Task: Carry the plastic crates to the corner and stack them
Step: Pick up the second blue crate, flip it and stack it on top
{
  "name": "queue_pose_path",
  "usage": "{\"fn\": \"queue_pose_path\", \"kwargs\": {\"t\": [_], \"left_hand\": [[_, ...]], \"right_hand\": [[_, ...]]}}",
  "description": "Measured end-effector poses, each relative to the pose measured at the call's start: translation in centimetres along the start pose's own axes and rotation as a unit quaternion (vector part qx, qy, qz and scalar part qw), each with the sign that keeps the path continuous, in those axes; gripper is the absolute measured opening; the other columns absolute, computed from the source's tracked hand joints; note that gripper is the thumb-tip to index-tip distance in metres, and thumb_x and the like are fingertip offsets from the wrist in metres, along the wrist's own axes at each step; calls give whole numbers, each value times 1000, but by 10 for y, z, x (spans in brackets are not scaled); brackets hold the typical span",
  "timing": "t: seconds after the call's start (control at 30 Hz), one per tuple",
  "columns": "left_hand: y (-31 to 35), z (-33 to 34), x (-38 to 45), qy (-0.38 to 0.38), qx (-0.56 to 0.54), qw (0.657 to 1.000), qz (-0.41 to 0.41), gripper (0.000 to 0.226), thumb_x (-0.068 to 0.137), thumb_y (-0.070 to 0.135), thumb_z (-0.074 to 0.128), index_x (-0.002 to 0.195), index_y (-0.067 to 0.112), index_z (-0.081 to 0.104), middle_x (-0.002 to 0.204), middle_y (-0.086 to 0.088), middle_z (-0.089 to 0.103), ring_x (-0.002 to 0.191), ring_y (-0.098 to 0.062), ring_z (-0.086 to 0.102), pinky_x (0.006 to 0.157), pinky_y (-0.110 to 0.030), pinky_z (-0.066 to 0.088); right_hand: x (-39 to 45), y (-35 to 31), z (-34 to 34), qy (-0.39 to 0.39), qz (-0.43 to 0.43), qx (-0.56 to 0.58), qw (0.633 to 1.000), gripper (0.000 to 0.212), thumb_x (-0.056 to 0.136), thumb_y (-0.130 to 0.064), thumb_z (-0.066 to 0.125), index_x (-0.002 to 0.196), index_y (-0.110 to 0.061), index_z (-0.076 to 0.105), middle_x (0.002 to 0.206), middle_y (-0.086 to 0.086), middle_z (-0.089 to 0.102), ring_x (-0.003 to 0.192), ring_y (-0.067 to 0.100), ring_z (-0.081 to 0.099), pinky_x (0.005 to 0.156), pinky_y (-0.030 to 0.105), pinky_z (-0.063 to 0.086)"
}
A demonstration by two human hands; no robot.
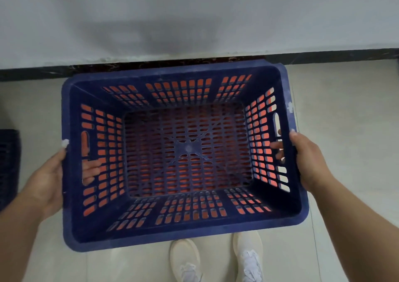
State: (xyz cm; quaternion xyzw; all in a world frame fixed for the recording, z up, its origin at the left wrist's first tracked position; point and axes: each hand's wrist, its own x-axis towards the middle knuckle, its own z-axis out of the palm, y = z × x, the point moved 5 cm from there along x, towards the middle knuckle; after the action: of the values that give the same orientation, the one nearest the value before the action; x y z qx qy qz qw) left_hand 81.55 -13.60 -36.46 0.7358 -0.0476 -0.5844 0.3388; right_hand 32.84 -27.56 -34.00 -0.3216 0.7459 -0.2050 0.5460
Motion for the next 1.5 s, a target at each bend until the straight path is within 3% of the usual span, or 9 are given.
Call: {"fn": "queue_pose_path", "kwargs": {"t": [0.1,0.23,0.5,0.73,0.93,1.1,1.23,1.37,1.5], "left_hand": [[-3,-2,7,1,-32,999,5,58,80,65,46,109,18,64,79,0,74,60,-11,68,58,-25,58],[-2,3,6,17,-75,997,10,54,72,70,57,95,22,64,61,5,55,40,-11,45,42,-19,44],[6,-5,-61,45,-115,992,20,43,89,57,40,88,19,60,54,7,57,36,-7,45,37,-13,37],[5,-35,-187,77,-189,979,2,43,93,56,34,86,18,54,48,7,55,33,-7,43,36,-11,36],[27,-60,-315,136,-220,965,41,42,97,46,33,89,13,58,51,3,60,35,-8,47,37,-12,37],[53,-92,-428,155,-248,954,71,41,98,40,31,96,10,60,64,-2,71,48,-11,63,44,-18,50],[70,-114,-517,152,-301,934,119,40,99,32,29,101,6,60,72,-7,73,55,-14,67,49,-22,54],[76,-137,-594,171,-354,904,168,40,98,32,31,107,5,59,80,-10,74,56,-15,67,49,-23,55],[79,-161,-662,223,-346,885,218,41,98,33,31,108,6,60,84,-8,75,55,-14,66,47,-20,53]], "right_hand": [[5,0,2,-29,-15,19,999,40,101,-34,30,103,-11,63,81,9,69,62,18,61,64,31,53],[5,0,2,-9,-19,-1,1000,39,100,-32,31,86,-8,59,62,5,56,50,17,49,50,27,46],[-29,-41,-8,-35,-11,20,999,31,96,-28,36,91,-7,58,63,8,50,46,17,41,49,28,38],[-101,-108,-23,-97,-46,-30,994,33,97,-26,38,95,-1,60,65,11,55,51,22,45,53,31,40],[-181,-186,-28,-168,-71,-94,979,38,99,-29,36,82,-4,59,65,15,56,53,26,47,57,35,43],[-255,-269,-28,-237,-111,-139,955,39,99,-26,37,89,0,64,72,17,68,61,29,60,62,37,52],[-312,-328,-17,-320,-100,-91,938,33,93,-20,41,89,2,65,73,13,74,53,21,68,51,27,57],[-366,-380,3,-416,-112,-34,902,34,88,-26,50,95,2,68,89,16,75,63,23,71,56,29,60],[-420,-423,29,-478,-156,-34,864,39,79,-32,57,92,1,72,92,15,75,61,21,70,53,28,58]]}}
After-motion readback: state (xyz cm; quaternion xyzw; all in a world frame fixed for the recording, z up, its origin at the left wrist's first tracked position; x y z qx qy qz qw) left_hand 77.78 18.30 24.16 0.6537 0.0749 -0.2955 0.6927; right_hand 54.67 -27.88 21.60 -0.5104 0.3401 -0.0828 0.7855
